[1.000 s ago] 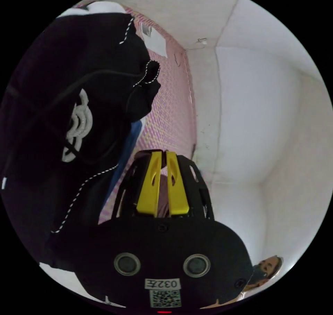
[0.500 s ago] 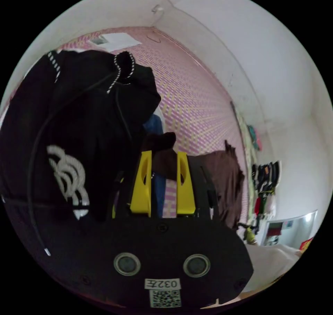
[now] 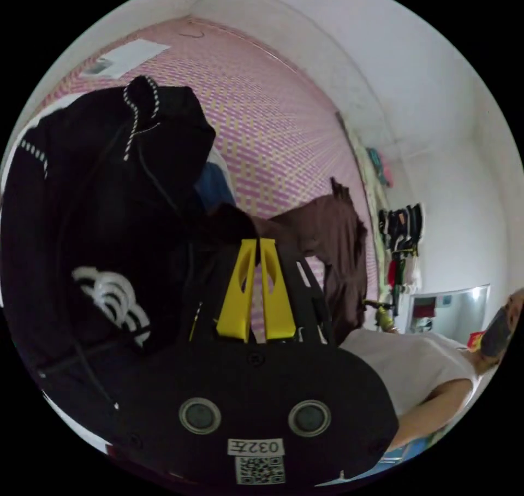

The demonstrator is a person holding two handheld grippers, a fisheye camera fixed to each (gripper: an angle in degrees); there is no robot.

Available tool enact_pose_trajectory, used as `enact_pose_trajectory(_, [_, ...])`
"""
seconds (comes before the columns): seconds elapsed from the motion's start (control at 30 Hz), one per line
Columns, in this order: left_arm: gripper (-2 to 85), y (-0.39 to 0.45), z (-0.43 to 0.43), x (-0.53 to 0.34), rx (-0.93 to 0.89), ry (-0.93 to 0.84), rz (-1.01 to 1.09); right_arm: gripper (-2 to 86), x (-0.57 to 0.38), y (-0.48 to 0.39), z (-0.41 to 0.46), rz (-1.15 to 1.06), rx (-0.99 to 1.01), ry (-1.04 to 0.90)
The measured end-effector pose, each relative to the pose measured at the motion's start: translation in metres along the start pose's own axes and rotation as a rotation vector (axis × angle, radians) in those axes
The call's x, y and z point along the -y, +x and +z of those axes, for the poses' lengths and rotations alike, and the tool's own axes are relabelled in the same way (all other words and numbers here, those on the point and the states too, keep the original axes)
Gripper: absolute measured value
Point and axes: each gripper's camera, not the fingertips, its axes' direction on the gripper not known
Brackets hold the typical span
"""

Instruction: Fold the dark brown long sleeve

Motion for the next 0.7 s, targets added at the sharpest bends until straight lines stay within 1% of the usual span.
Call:
enact_pose_trajectory(0.07, [-0.9, -0.014, 0.0, -0.01, 0.01, -0.061, -0.101, -1.0, 0.001, 0.0, -0.001, 0.001, -0.001, 0.005])
enact_pose_trajectory(0.1, [-0.9, -0.023, 0.011, -0.014, 0.069, -0.144, -0.17, -1.0, 0.001, 0.0, -0.001, 0.002, 0.0, 0.009])
enact_pose_trajectory(0.13, [-0.9, -0.027, 0.023, -0.019, 0.088, -0.208, -0.212, -1.0, 0.001, 0.001, -0.002, 0.001, 0.004, 0.012])
enact_pose_trajectory(0.23, [-0.9, -0.019, 0.038, -0.031, 0.055, -0.218, -0.237, -1.0, 0.004, 0.005, -0.003, 0.006, 0.025, 0.007])
enact_pose_trajectory(0.3, [-0.9, -0.01, 0.038, -0.04, 0.051, -0.195, -0.234, -1.0, 0.006, 0.006, -0.004, 0.006, 0.027, -0.001])
enact_pose_trajectory(0.37, [-1.0, 0.004, 0.034, -0.05, 0.002, -0.143, -0.196, -1.0, 0.007, 0.005, -0.005, -0.002, 0.017, -0.004])
enact_pose_trajectory(0.43, [-1.1, 0.031, 0.019, -0.064, -0.089, -0.018, -0.11, -1.0, 0.007, 0.006, -0.007, -0.003, 0.01, 0.003])
enact_pose_trajectory(0.53, [-1.2, 0.06, 0.011, -0.073, -0.157, 0.068, -0.073, -1.0, 0.007, 0.008, -0.009, 0.003, 0.005, 0.011])
enact_pose_trajectory(0.6, [-1.3, 0.085, 0.007, -0.069, -0.153, 0.104, -0.036, -0.9, 0.007, 0.009, -0.01, -0.001, -0.001, 0.013])
enact_pose_trajectory(0.67, [-1.3, 0.125, -0.001, -0.056, -0.094, 0.129, 0.031, -0.9, 0.008, 0.012, -0.012, 0.006, 0.006, 0.007])
enact_pose_trajectory(0.7, [-1.3, 0.161, -0.004, -0.046, -0.052, 0.131, 0.102, -0.7, 0.008, 0.015, -0.016, 0.02, 0.029, 0.004])
